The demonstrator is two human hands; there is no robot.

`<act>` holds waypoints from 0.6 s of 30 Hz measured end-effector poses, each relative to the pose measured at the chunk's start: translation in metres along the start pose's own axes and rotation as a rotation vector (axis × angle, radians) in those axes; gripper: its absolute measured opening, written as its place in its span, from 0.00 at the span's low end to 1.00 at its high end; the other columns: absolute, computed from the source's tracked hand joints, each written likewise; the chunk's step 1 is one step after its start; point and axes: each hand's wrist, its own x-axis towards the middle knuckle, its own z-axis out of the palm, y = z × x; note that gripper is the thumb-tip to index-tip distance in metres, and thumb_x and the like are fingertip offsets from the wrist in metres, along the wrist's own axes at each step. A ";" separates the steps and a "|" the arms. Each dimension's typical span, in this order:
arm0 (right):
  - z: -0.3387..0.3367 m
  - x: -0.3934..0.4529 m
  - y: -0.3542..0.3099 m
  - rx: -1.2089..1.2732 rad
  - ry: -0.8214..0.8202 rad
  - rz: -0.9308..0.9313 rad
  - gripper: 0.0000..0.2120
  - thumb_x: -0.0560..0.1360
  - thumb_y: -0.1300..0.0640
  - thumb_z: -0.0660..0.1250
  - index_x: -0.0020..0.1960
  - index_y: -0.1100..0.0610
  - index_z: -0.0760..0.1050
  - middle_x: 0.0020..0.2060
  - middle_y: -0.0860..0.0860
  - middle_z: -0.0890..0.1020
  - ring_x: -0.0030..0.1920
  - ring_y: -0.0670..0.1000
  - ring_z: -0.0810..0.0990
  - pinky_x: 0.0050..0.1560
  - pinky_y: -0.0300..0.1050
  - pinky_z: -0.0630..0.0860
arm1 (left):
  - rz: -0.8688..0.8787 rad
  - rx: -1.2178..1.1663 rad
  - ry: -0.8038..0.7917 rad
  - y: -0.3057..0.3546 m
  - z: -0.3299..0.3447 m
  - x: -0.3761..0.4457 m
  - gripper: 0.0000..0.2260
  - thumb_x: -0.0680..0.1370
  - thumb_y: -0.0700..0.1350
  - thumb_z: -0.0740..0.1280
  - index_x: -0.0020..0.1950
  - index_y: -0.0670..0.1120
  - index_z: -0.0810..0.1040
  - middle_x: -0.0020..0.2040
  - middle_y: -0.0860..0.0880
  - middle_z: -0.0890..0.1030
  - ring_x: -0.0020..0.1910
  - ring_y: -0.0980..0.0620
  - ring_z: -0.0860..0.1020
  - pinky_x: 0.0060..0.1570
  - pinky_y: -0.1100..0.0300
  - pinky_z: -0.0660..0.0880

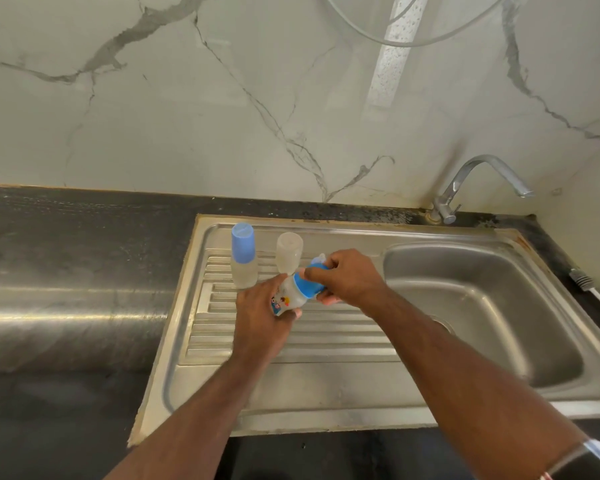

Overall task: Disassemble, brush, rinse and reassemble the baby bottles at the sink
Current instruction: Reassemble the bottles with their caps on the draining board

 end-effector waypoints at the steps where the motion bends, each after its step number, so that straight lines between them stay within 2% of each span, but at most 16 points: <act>1: 0.000 0.001 -0.001 -0.049 -0.019 0.021 0.21 0.71 0.42 0.76 0.45 0.60 0.78 0.36 0.56 0.85 0.35 0.52 0.86 0.43 0.48 0.85 | -0.006 0.001 0.007 -0.003 0.002 -0.001 0.26 0.65 0.47 0.79 0.63 0.56 0.80 0.49 0.57 0.84 0.47 0.54 0.83 0.48 0.49 0.80; 3: -0.004 0.005 -0.003 -0.192 -0.162 -0.012 0.24 0.70 0.41 0.76 0.53 0.59 0.77 0.43 0.55 0.86 0.41 0.54 0.87 0.48 0.51 0.84 | -0.042 -0.002 -0.018 -0.006 0.001 -0.004 0.26 0.66 0.48 0.78 0.63 0.57 0.79 0.49 0.58 0.84 0.48 0.56 0.83 0.48 0.48 0.81; 5: -0.011 0.007 -0.008 -0.297 -0.305 -0.131 0.29 0.68 0.48 0.79 0.65 0.51 0.74 0.59 0.49 0.81 0.55 0.51 0.82 0.58 0.49 0.80 | -0.079 0.017 -0.038 -0.008 -0.001 -0.003 0.26 0.66 0.51 0.78 0.63 0.57 0.78 0.49 0.58 0.84 0.47 0.57 0.82 0.48 0.48 0.80; 6: -0.013 0.010 -0.008 -0.345 -0.315 -0.196 0.31 0.67 0.53 0.80 0.67 0.47 0.75 0.62 0.46 0.80 0.59 0.49 0.80 0.61 0.47 0.77 | -0.098 0.027 -0.045 -0.008 -0.001 -0.002 0.25 0.66 0.50 0.78 0.63 0.58 0.78 0.49 0.59 0.84 0.47 0.58 0.82 0.48 0.49 0.80; 8: -0.011 0.013 -0.009 -0.384 -0.228 -0.244 0.24 0.67 0.54 0.79 0.62 0.49 0.81 0.57 0.46 0.83 0.56 0.46 0.81 0.58 0.42 0.78 | -0.111 0.026 -0.040 -0.003 -0.001 0.000 0.25 0.67 0.48 0.80 0.62 0.57 0.79 0.48 0.59 0.84 0.46 0.60 0.82 0.47 0.54 0.80; 10: -0.003 0.012 -0.012 -0.316 -0.038 -0.154 0.17 0.70 0.45 0.77 0.52 0.55 0.83 0.43 0.49 0.86 0.42 0.47 0.86 0.45 0.39 0.81 | -0.097 0.015 -0.013 0.005 0.001 0.002 0.23 0.67 0.47 0.81 0.60 0.57 0.80 0.45 0.60 0.84 0.45 0.62 0.82 0.43 0.62 0.78; 12: 0.001 0.015 -0.012 -0.333 0.051 -0.066 0.23 0.71 0.36 0.72 0.46 0.57 0.79 0.35 0.52 0.86 0.33 0.47 0.85 0.39 0.41 0.80 | -0.093 0.029 -0.005 0.009 0.004 0.002 0.23 0.68 0.48 0.81 0.61 0.57 0.79 0.45 0.60 0.84 0.45 0.63 0.82 0.41 0.66 0.77; 13: 0.000 0.019 -0.011 -0.389 0.024 -0.058 0.26 0.71 0.33 0.70 0.47 0.57 0.79 0.35 0.52 0.86 0.33 0.47 0.85 0.39 0.41 0.79 | -0.105 0.033 -0.013 0.009 0.004 0.001 0.24 0.68 0.49 0.80 0.62 0.58 0.78 0.46 0.60 0.84 0.45 0.63 0.81 0.42 0.66 0.76; 14: -0.002 0.021 -0.012 -0.432 -0.049 -0.072 0.27 0.70 0.32 0.71 0.51 0.57 0.79 0.40 0.52 0.86 0.37 0.47 0.86 0.42 0.42 0.79 | -0.128 0.033 -0.021 0.007 0.003 0.001 0.23 0.69 0.49 0.80 0.61 0.58 0.78 0.46 0.61 0.83 0.45 0.63 0.81 0.42 0.65 0.76; 16: -0.012 0.026 -0.015 -0.449 -0.230 -0.152 0.28 0.69 0.40 0.76 0.65 0.51 0.77 0.58 0.48 0.83 0.54 0.47 0.83 0.54 0.43 0.77 | -0.191 0.020 -0.019 0.003 0.001 0.001 0.23 0.69 0.49 0.80 0.60 0.59 0.78 0.47 0.61 0.83 0.45 0.63 0.80 0.43 0.63 0.75; 17: -0.015 0.027 -0.017 -0.454 -0.274 -0.213 0.29 0.69 0.46 0.78 0.68 0.48 0.76 0.62 0.46 0.80 0.58 0.47 0.80 0.58 0.43 0.75 | -0.212 0.012 -0.016 0.001 0.001 0.001 0.23 0.69 0.49 0.79 0.60 0.59 0.78 0.47 0.61 0.83 0.46 0.63 0.80 0.43 0.62 0.75; 18: -0.015 0.029 -0.018 -0.468 -0.277 -0.256 0.28 0.68 0.50 0.79 0.67 0.47 0.78 0.62 0.45 0.81 0.59 0.47 0.79 0.58 0.42 0.74 | -0.223 0.005 -0.012 0.000 0.002 0.002 0.23 0.69 0.49 0.79 0.61 0.59 0.78 0.48 0.61 0.83 0.46 0.62 0.81 0.44 0.60 0.76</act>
